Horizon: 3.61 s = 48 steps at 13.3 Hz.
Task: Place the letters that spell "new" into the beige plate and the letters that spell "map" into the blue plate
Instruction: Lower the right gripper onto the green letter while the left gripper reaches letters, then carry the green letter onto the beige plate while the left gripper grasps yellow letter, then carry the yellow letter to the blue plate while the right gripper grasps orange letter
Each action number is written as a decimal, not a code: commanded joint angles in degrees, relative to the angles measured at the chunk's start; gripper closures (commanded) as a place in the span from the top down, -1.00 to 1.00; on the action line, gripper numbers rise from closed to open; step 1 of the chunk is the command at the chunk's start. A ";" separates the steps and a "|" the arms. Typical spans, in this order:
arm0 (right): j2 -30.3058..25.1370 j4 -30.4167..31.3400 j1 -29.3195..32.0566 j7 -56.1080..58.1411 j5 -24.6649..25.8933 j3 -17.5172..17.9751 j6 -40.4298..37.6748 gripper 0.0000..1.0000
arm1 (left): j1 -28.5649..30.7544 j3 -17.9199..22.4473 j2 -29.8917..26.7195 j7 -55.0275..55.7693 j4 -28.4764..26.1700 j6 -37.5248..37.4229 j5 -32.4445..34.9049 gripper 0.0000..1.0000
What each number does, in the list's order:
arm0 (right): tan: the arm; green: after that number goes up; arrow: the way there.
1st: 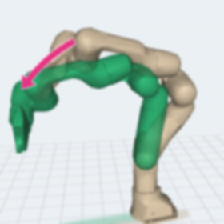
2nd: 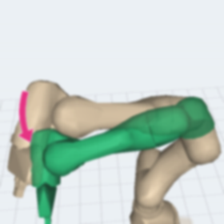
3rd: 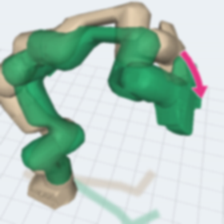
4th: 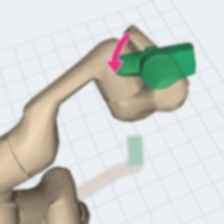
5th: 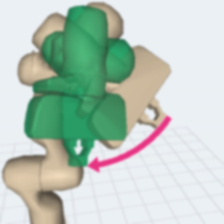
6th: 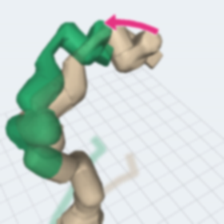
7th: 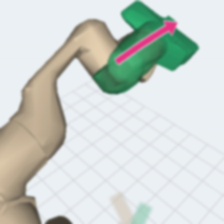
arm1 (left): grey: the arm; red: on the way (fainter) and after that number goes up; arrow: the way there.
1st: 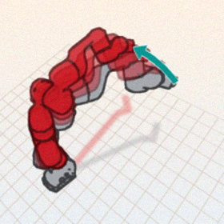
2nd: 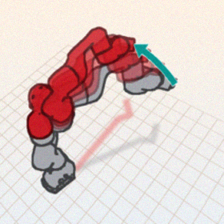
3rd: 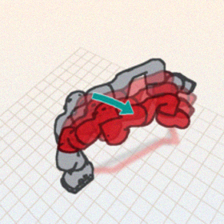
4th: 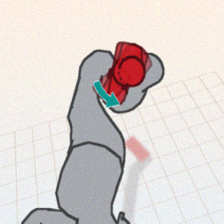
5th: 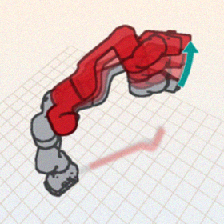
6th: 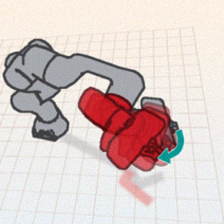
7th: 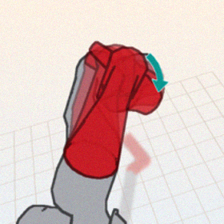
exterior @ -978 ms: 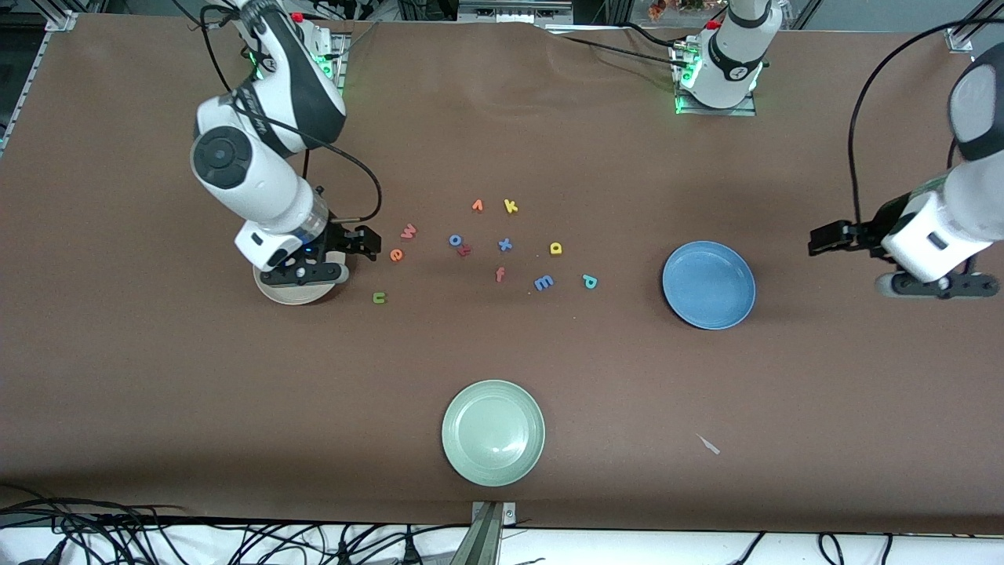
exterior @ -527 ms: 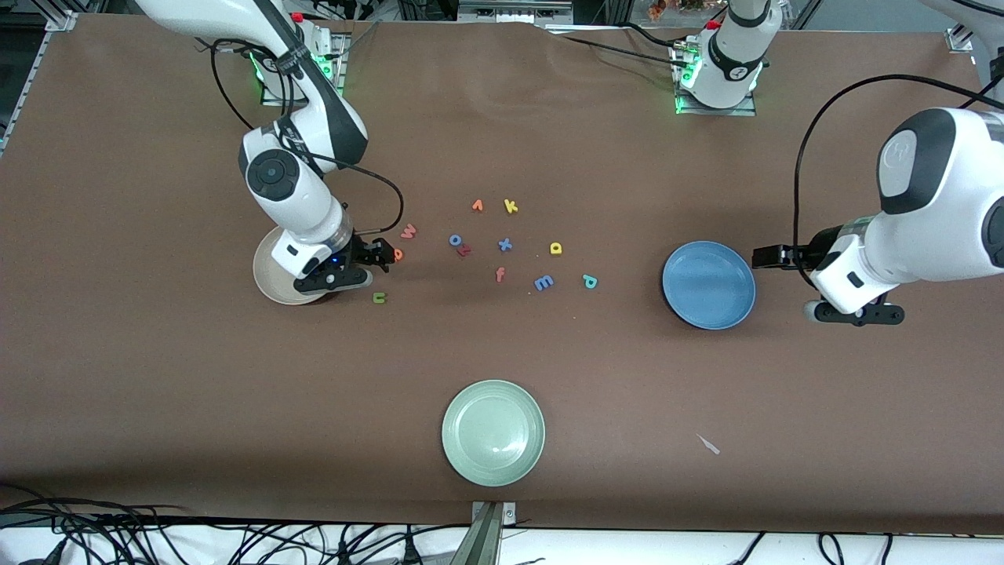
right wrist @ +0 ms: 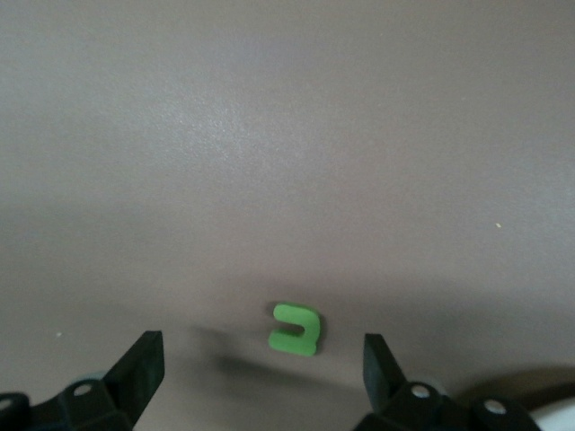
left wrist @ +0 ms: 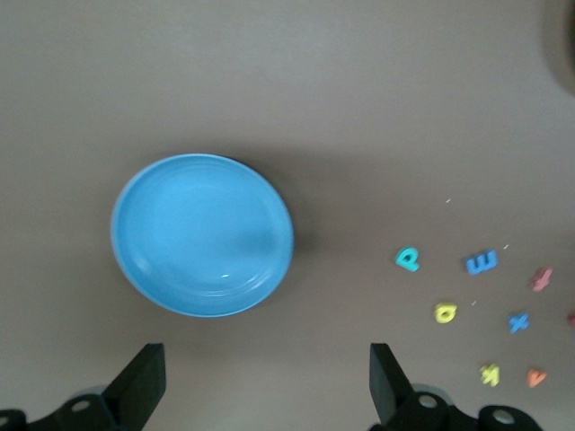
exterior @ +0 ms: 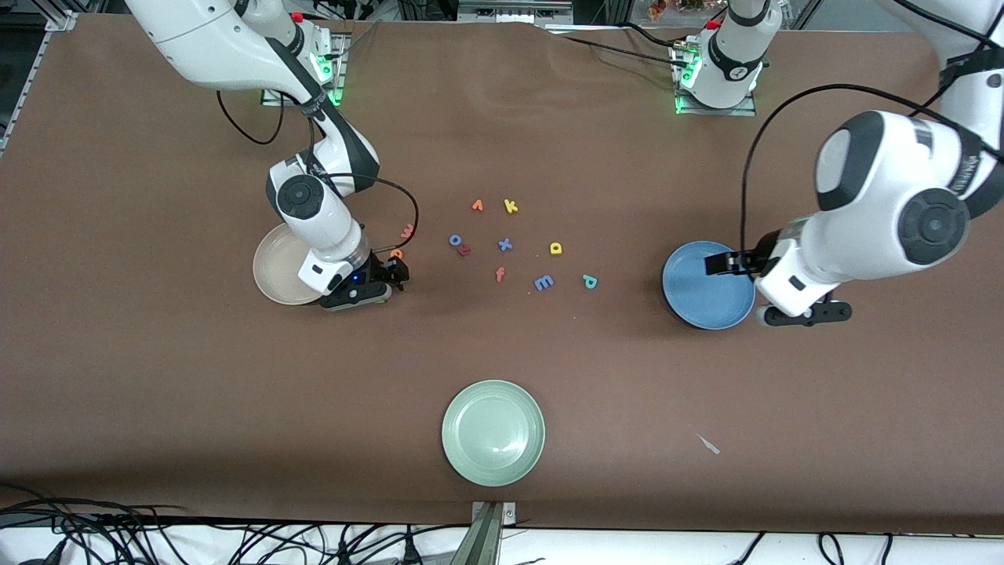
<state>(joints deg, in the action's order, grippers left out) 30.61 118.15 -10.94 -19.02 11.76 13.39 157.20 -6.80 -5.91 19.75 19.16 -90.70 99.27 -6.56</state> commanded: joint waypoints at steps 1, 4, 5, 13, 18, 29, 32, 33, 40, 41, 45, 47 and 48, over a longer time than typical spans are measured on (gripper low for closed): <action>2.42 -0.90 0.22 -0.76 4.21 -0.99 3.10 0.88 | -0.58 -3.83 -4.00 7.97 -8.85 8.87 2.16 1.00; 3.05 -0.99 0.13 -0.67 4.76 -1.35 4.08 0.67 | -0.67 -9.28 -6.56 18.16 -21.15 24.43 3.21 1.00; 3.14 -0.99 0.13 -0.76 4.67 -1.35 4.08 0.55 | -0.67 -11.55 -6.30 22.54 -23.54 28.83 6.35 1.00; 3.22 -0.55 0.13 -2.16 4.58 -1.35 3.99 -0.10 | -10.33 -17.03 6.61 51.67 -25.32 40.56 27.11 0.99; 1.83 -0.38 0.22 -1.99 4.67 -1.35 2.68 -0.59 | -13.50 -17.03 14.43 50.36 -20.05 41.26 31.06 0.88; -10.83 6.90 7.07 9.35 4.06 -1.26 -13.86 -0.11 | -13.42 -17.29 16.64 45.88 -20.22 41.17 33.89 -0.01; -11.63 8.85 7.07 5.15 4.14 -1.17 -13.41 0.05 | -13.50 -17.29 16.73 45.88 -20.31 41.17 33.80 -0.15; -11.72 8.77 7.07 3.83 4.23 -0.91 -13.76 0.07 | -13.42 -17.38 16.64 45.97 -20.31 41.17 33.80 -0.18; -7.24 3.93 6.81 -23.84 4.32 9.37 -13.24 0.21 | -13.06 -18.26 16.99 45.88 -20.66 41.17 33.80 -0.50; -6.80 4.10 6.72 -26.05 4.32 9.90 -12.80 0.22 | -13.06 -18.26 17.16 45.88 -20.66 41.17 33.80 -0.54; -5.74 6.65 5.84 -34.06 7.56 11.48 -7.44 0.28 | -11.23 -18.52 16.73 44.04 -19.87 40.74 33.63 -0.71; -4.95 7.01 5.76 -36.52 9.59 11.48 -6.21 0.28 | -7.72 -20.36 15.59 40.55 -19.52 39.95 30.48 -0.76; -4.69 7.70 5.23 -37.57 10.38 11.48 -5.25 0.28 | -5.18 -22.11 14.98 36.78 -19.17 37.42 28.72 -0.76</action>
<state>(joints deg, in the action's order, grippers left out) 25.71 124.59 -5.41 -53.57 19.98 24.58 149.90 -16.85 -24.81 35.81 62.50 -111.02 140.23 25.34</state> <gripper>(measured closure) 0.357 0.718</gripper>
